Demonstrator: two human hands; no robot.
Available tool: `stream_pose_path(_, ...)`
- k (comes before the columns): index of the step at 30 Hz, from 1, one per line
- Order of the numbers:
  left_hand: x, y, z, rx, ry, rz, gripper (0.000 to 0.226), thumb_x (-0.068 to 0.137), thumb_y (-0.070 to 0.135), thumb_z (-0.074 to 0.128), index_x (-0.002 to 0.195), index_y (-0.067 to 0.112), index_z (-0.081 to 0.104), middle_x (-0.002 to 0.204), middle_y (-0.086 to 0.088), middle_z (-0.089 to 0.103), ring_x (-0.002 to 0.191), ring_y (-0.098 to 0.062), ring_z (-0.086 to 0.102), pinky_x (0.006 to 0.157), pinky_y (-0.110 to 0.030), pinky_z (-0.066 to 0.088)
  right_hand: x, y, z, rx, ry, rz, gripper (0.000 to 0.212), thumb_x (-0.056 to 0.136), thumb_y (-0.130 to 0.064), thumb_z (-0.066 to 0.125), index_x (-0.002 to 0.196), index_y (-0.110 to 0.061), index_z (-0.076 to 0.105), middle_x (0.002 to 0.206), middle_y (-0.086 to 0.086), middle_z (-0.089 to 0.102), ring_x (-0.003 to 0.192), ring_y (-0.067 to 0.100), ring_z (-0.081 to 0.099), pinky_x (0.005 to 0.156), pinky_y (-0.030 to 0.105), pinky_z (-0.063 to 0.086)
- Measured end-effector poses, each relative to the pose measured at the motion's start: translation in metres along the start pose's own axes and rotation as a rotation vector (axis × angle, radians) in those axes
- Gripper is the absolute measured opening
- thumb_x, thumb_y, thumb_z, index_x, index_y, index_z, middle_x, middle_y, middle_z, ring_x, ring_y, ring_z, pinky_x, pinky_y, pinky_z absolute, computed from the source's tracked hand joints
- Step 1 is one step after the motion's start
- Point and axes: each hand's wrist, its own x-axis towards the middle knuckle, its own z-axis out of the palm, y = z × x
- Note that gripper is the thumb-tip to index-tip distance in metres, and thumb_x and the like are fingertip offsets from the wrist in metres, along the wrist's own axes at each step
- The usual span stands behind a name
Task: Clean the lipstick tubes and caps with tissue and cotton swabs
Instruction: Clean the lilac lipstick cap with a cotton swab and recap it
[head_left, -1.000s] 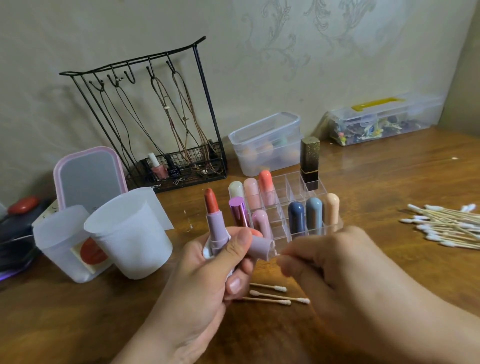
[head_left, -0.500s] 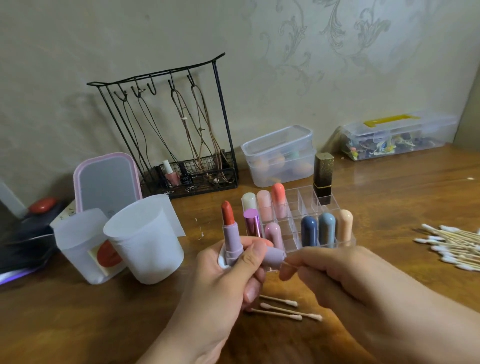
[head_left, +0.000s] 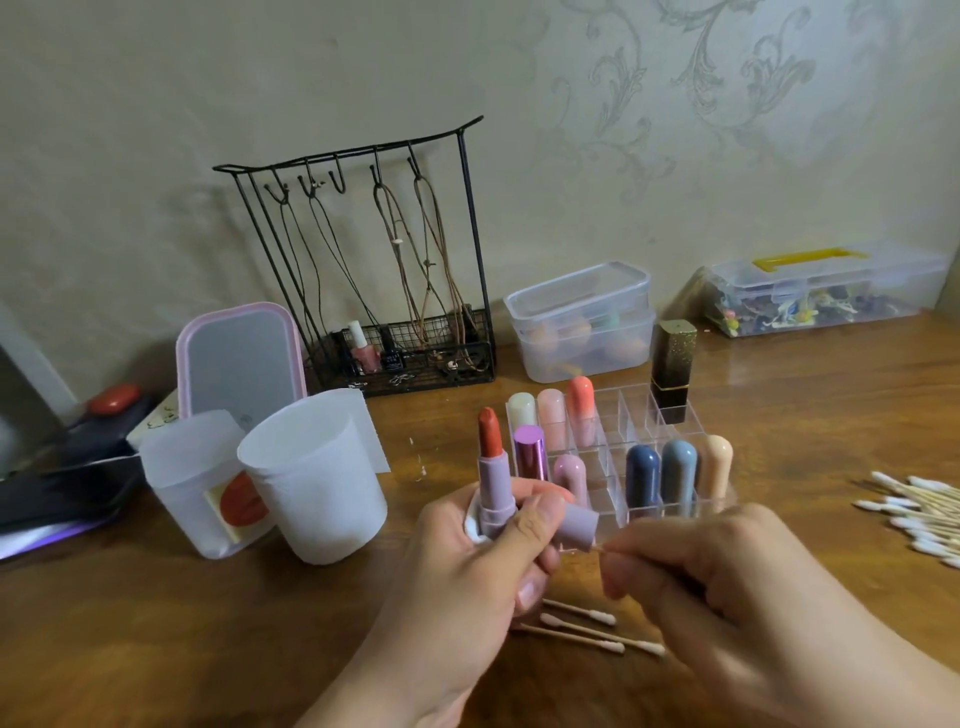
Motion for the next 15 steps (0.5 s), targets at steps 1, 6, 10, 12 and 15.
stream_pose_path(1,-0.0005,0.0005,-0.0002,-0.011,0.003,0.003,0.021,0.068,0.041,0.065,0.078,0.025,0.073,0.060,-0.005,0.056,0.047,-0.010,0.045,0.046,-0.021,0.037,0.0005,-0.0002,-0.0005,0.063,0.039,0.011,0.018,0.087,-0.033,0.058,0.070,-0.027,0.062,0.051,-0.020,0.050,0.046,0.002,0.046,0.046,0.009,0.030)
stream_pose_path(6,-0.0015,0.0009,0.0007,-0.032,0.006,0.009,0.026,0.064,0.044,0.067,0.077,0.022,0.073,0.060,-0.006,0.055,0.045,-0.010,0.045,0.045,-0.020,0.036,0.0007,-0.0027,-0.0013,0.018,0.003,0.003,0.020,0.086,-0.030,0.060,0.067,-0.029,0.061,0.052,-0.022,0.050,0.047,0.001,0.047,0.048,0.008,0.034)
stream_pose_path(10,-0.0009,0.0013,-0.0003,-0.063,0.006,0.000,0.025,0.067,0.040,0.067,0.079,0.019,0.073,0.060,-0.006,0.055,0.046,-0.010,0.043,0.044,-0.020,0.035,0.0014,0.0007,-0.0006,0.052,0.066,0.052,0.015,0.086,-0.032,0.058,0.072,-0.032,0.062,0.048,-0.017,0.049,0.042,0.005,0.041,0.047,0.009,0.031)
stream_pose_path(12,-0.0006,0.0009,-0.0006,-0.055,0.006,0.000,0.024,0.067,0.040,0.067,0.079,0.020,0.073,0.060,-0.006,0.055,0.046,-0.010,0.043,0.045,-0.020,0.035,0.0012,-0.0018,-0.0007,-0.017,0.005,0.020,0.017,0.087,-0.030,0.059,0.069,-0.031,0.060,0.052,-0.021,0.049,0.046,0.002,0.043,0.049,0.010,0.032)
stream_pose_path(15,-0.0006,0.0006,-0.0020,-0.076,0.011,-0.012,0.022,0.067,0.038,0.068,0.077,0.019,0.074,0.061,-0.007,0.054,0.046,-0.011,0.043,0.046,-0.020,0.035,0.0009,-0.0037,-0.0042,0.136,0.003,0.029,0.017,0.089,-0.031,0.055,0.074,-0.028,0.063,0.047,-0.015,0.047,0.042,0.004,0.041,0.049,0.013,0.027)
